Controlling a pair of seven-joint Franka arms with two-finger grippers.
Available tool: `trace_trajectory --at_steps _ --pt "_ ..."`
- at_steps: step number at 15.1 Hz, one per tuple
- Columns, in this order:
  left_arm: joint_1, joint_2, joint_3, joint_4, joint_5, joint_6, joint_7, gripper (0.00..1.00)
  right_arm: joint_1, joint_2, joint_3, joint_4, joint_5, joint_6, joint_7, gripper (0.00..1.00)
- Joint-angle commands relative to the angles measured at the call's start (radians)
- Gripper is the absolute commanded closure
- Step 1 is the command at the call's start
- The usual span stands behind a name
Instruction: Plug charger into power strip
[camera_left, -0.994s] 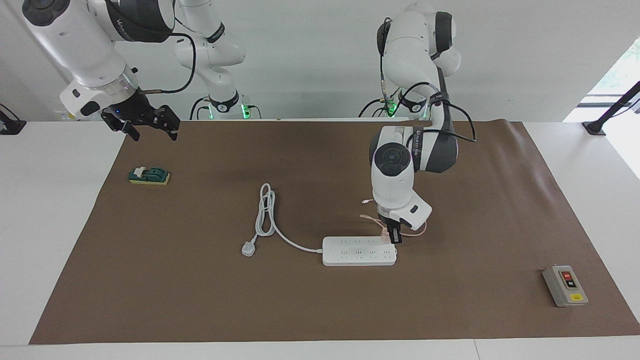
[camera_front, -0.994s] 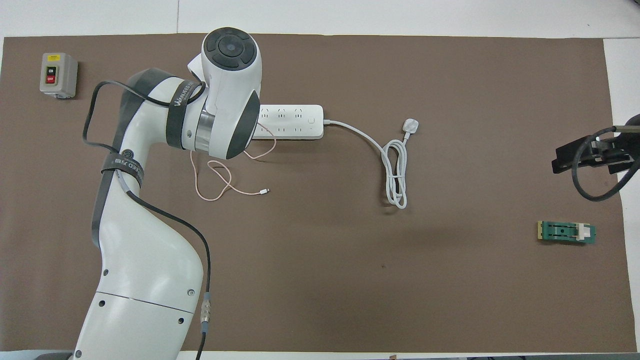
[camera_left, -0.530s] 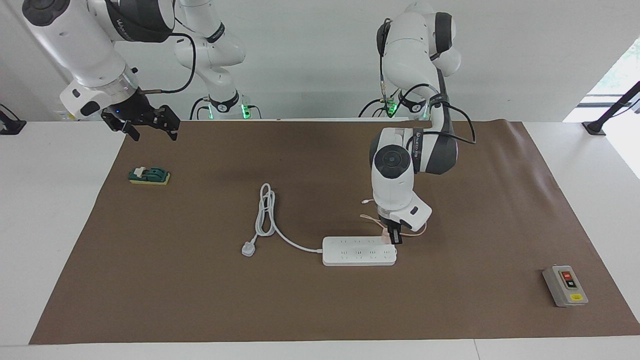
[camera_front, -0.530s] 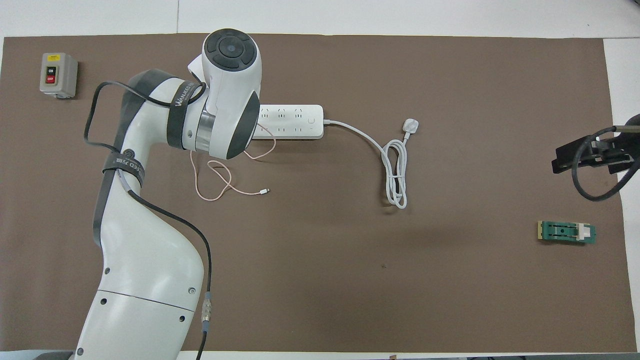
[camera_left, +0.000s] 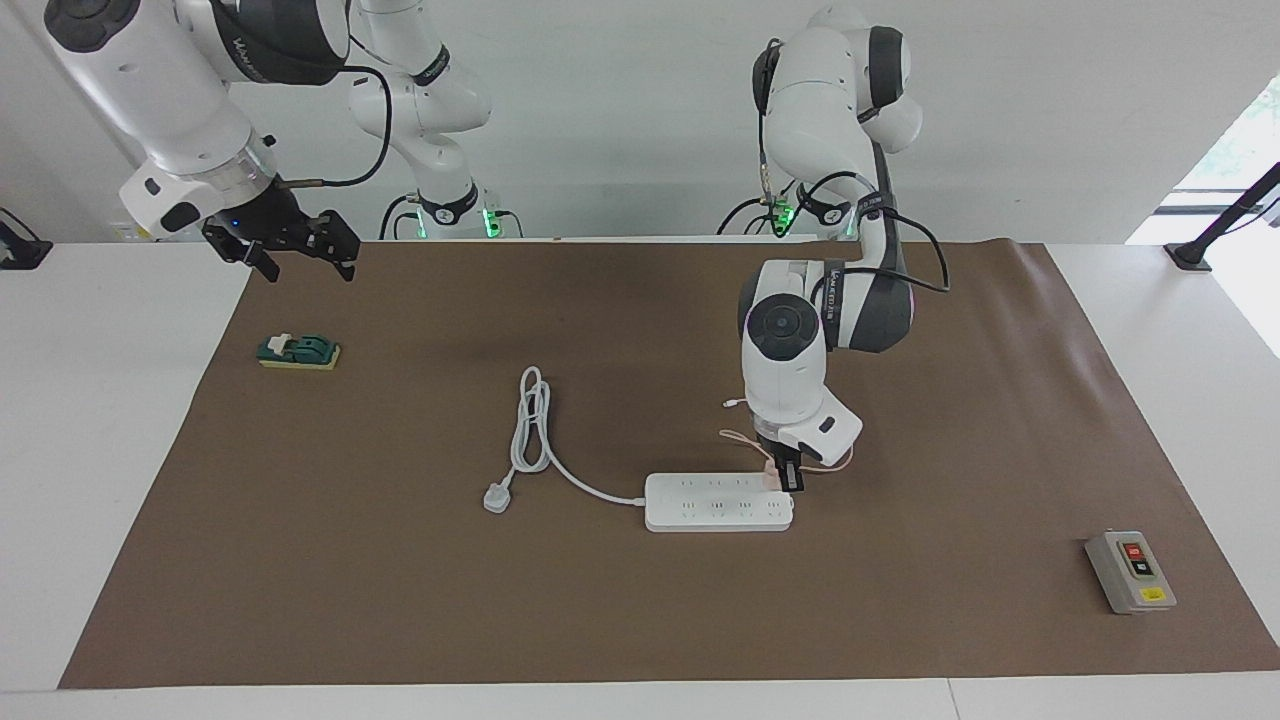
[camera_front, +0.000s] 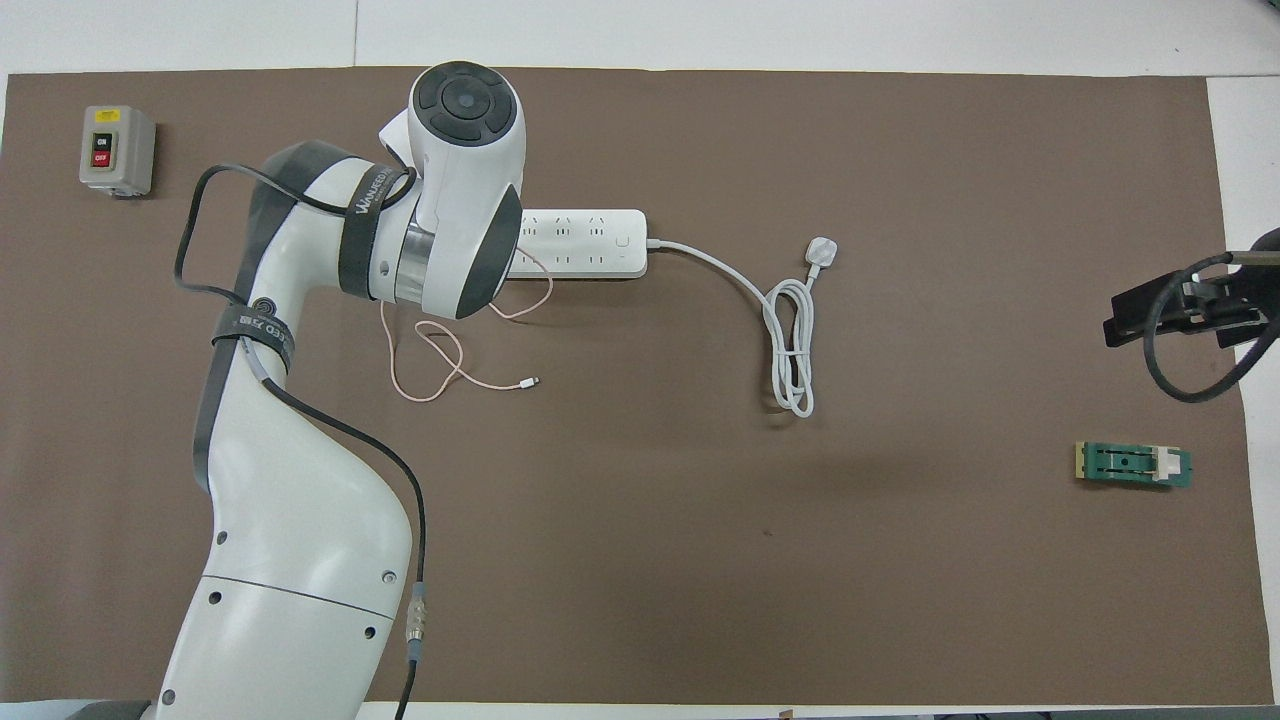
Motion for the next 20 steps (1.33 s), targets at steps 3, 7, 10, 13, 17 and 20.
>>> trace_trajectory --at_steps 3,7,10,13,17,20 --pt "-0.012 0.013 -0.006 -0.010 -0.020 0.033 0.034 1.00 -0.007 -0.005 0.005 -0.001 0.005 -0.012 -0.005 0.00" --pt "-0.014 0.011 -0.009 -0.014 -0.021 0.031 0.059 1.00 -0.008 -0.005 0.005 -0.001 0.005 -0.012 -0.005 0.00" --pt "-0.014 0.008 -0.010 -0.025 -0.024 0.031 0.104 1.00 -0.007 -0.005 0.005 -0.001 0.005 -0.012 -0.005 0.00" --pt "-0.012 -0.004 -0.012 -0.045 -0.041 0.031 0.158 1.00 -0.007 -0.005 0.005 -0.001 0.005 -0.012 -0.005 0.00" --pt "-0.012 -0.030 -0.012 -0.088 -0.044 0.060 0.181 1.00 -0.008 -0.005 0.005 -0.001 0.005 -0.012 -0.005 0.00" --pt "-0.006 -0.049 -0.009 -0.110 -0.043 0.074 0.184 1.00 -0.007 -0.005 0.005 -0.001 0.005 -0.012 -0.005 0.00"
